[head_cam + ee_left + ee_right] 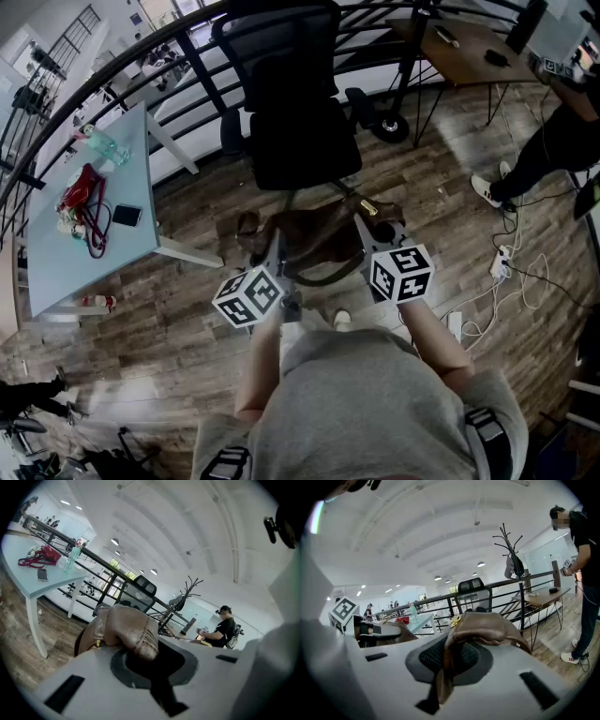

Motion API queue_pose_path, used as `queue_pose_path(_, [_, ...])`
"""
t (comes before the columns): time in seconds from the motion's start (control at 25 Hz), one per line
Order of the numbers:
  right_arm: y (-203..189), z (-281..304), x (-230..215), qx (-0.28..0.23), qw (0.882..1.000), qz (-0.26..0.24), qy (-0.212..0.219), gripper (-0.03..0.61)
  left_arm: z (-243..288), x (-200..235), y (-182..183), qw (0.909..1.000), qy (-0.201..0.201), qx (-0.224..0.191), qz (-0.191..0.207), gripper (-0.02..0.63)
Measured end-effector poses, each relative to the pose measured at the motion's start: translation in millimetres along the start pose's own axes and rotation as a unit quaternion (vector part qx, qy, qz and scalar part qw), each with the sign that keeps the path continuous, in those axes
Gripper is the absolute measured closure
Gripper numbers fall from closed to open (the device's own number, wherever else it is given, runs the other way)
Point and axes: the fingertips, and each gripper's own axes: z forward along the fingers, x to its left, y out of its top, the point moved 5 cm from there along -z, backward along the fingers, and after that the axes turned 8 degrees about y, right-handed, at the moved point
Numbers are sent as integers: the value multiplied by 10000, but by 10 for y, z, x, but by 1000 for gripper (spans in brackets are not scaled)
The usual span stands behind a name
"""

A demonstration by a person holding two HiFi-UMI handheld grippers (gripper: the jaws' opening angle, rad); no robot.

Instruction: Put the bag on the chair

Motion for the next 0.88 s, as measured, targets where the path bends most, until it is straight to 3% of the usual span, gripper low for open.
queue_pose_path(0.32, [-83, -470, 120, -321, 9994, 123, -96, 560, -352, -235, -141, 9996, -205, -114, 176, 597])
queue_pose_path(0.88, [-55, -531, 123, -415, 9989, 147, 176, 560, -432, -277, -137, 9993, -181, -288, 154, 597])
